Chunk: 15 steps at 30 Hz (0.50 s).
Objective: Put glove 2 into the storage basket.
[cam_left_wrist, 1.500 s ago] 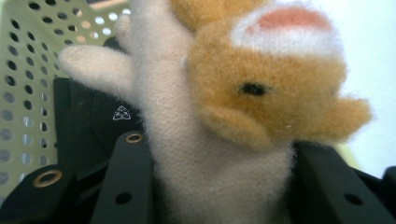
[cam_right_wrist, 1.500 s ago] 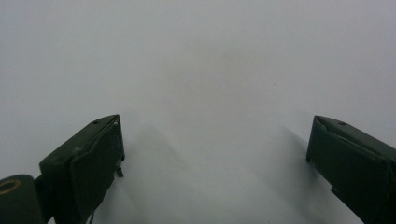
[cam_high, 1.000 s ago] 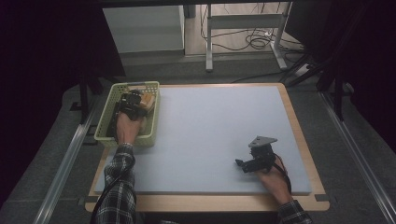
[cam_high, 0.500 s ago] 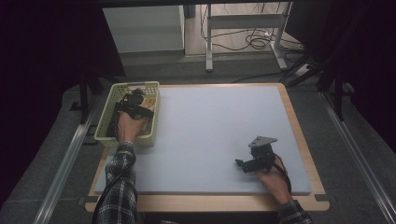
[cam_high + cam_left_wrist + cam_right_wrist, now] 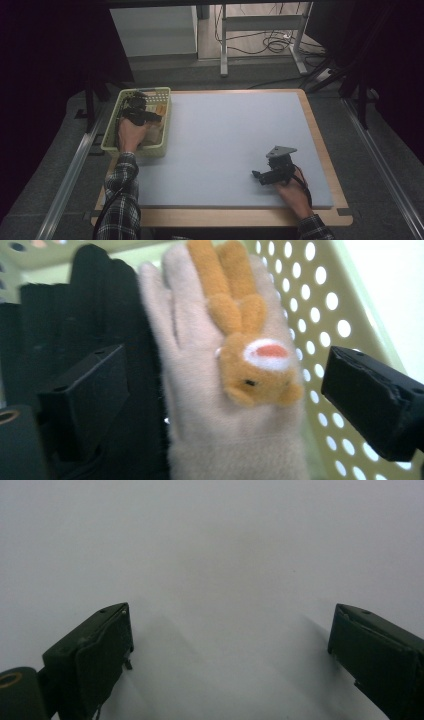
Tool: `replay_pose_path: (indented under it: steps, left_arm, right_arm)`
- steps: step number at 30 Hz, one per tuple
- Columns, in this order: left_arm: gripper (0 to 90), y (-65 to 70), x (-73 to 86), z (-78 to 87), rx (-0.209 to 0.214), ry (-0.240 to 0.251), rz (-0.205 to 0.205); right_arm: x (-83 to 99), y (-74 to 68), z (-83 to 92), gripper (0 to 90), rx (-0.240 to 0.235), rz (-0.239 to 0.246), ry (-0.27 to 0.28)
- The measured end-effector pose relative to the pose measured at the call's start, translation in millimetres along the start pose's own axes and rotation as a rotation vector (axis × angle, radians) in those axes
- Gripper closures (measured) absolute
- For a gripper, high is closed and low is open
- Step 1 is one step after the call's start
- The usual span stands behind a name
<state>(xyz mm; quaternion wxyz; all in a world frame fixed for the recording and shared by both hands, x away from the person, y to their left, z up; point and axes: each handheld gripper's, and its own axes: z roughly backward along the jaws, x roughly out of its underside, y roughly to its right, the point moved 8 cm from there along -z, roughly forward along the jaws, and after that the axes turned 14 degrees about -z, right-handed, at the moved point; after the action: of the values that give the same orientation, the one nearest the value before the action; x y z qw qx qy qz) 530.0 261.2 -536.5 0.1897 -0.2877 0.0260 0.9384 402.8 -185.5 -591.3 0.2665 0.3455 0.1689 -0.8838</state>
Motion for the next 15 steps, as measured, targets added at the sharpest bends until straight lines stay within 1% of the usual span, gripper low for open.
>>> replay_pose_path:
  steps: [2, 3, 6, 11, 15]
  left_arm:
    - [4.3, -2.3, -0.2, 5.4, -0.01, 0.014, -0.014]
    - [3.6, -3.2, -0.4, 8.1, -0.012, 0.024, -0.014]
    - [2.6, -4.7, 0.0, 15.4, -0.004, 0.05, -0.018]
    - [2.0, -5.5, 2.7, 23.8, -0.009, 0.072, -0.065]
    - [1.9, -3.7, 4.0, 29.1, 0.006, 0.102, -0.071]
  right_arm:
    - [0.0, 0.0, 0.0, 3.9, 0.0, 0.0, 0.0]
    - [0.0, 0.0, 0.0, 3.9, 0.0, 0.0, 0.0]
    - [0.0, 0.0, 0.0, 4.0, 0.0, 0.001, 0.0]
    - [0.0, 0.0, 0.0, 3.9, 0.0, 0.001, 0.0]
    - [0.0, -0.2, -0.1, 3.9, 0.0, 0.001, 0.001]
